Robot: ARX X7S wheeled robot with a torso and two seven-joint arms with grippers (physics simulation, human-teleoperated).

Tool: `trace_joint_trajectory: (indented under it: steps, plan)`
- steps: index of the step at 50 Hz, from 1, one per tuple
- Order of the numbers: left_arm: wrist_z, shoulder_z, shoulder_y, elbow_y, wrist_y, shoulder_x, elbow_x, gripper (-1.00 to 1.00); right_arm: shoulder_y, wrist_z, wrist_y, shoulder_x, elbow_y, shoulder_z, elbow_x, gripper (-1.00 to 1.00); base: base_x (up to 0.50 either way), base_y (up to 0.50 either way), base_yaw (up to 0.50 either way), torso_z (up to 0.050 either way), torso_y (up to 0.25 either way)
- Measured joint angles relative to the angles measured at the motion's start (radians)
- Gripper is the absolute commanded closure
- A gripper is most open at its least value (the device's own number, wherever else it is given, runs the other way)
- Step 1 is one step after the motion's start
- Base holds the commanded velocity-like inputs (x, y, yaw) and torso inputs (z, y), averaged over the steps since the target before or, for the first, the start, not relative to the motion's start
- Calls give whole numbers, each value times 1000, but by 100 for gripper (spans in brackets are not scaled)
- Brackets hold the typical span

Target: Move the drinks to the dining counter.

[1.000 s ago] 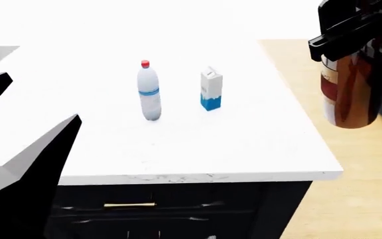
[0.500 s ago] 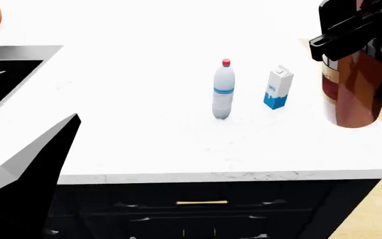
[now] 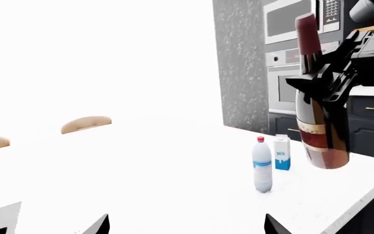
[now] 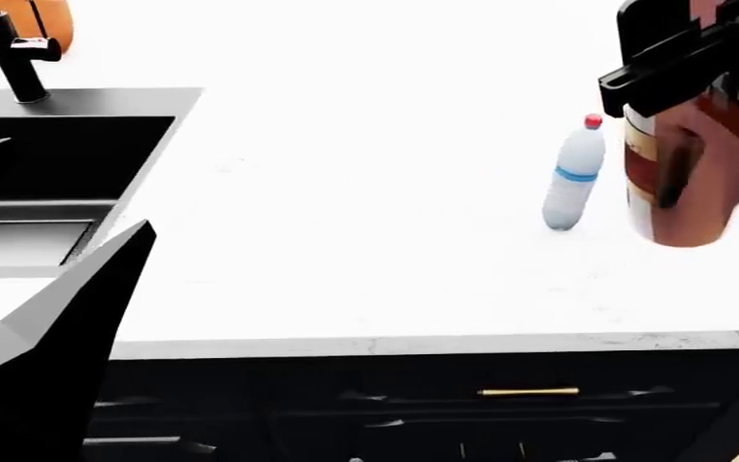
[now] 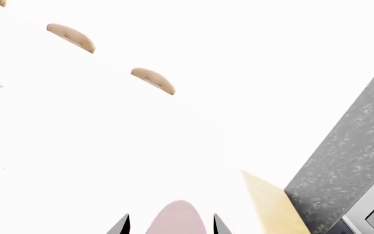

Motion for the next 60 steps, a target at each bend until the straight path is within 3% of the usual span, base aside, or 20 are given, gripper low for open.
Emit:
trace_joint_trajectory:
  steps: [14,23,38,60]
  plan:
    - [1,-3,1,-2,-3,0,-1,-100,0,47,-3,1,27,-10,41,100,-499,46,0,1,1]
    - [-1,-5,4,-2,-5,3,1,-100,-8,53,-27,4,23,1,51,100,-25,191,0,0,2]
    - [-1,-4,4,-1,-5,4,1,-100,-8,21,-34,8,0,15,29,100,501,278,0,0,1]
    - [0,-5,5,-2,-7,5,1,-100,-14,29,-28,8,-9,7,58,100,0,0,0,0,2]
